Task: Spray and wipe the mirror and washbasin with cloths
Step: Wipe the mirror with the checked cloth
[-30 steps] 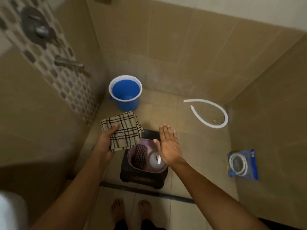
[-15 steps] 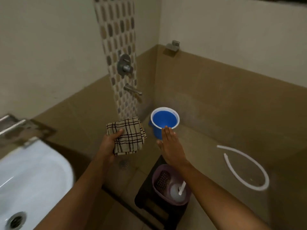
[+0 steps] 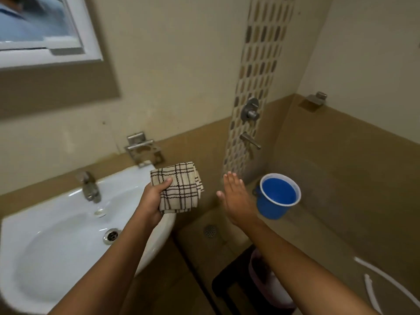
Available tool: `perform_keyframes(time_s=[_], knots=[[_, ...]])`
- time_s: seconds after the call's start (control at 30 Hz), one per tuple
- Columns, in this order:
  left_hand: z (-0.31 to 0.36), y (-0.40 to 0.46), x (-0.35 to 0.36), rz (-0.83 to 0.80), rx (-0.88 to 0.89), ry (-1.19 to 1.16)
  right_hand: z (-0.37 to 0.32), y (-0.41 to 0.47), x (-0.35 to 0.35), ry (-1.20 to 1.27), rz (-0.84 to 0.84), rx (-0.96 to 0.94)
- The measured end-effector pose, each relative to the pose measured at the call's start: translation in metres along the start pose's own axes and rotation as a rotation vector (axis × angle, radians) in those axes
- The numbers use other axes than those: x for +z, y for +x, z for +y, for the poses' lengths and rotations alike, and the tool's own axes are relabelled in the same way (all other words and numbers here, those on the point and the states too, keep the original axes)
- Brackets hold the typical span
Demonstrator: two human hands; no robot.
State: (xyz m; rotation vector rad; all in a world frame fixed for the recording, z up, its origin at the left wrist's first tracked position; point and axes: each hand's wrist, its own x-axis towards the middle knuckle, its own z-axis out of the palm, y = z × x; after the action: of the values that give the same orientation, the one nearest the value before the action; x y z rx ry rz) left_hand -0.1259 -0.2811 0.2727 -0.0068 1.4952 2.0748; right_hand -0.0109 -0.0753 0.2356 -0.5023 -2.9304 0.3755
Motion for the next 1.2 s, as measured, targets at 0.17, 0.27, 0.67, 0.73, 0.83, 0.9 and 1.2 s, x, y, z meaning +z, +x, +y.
perform_keyframes(time_s=[0.17,0.27,0.67,0.73,0.83,0.9,1.2], knots=[[0.023,-0.059,-0.057,0.086,0.083,-0.066,-0.069,-0.017,-0.004,-0.005,0.019,-0.149],[0.04,-0.094,-0.091,0.147,0.135,-0.096,-0.112,-0.027,-0.01,-0.021,0.043,-0.231],[0.119,-0.187,-0.177,0.287,0.368,-0.164,-0.243,-0.023,-0.047,0.021,0.162,-0.511],[0.136,-0.193,-0.183,0.316,0.405,-0.164,-0.26,-0.015,-0.06,0.036,0.197,-0.548],[0.166,-0.198,-0.19,0.356,0.472,-0.154,-0.282,0.004,-0.082,0.062,0.248,-0.592],[0.189,-0.198,-0.192,0.37,0.521,-0.148,-0.294,0.021,-0.098,0.089,0.291,-0.612],[0.299,-0.182,-0.168,0.41,0.789,-0.115,-0.335,0.121,-0.189,0.174,0.539,-0.747]])
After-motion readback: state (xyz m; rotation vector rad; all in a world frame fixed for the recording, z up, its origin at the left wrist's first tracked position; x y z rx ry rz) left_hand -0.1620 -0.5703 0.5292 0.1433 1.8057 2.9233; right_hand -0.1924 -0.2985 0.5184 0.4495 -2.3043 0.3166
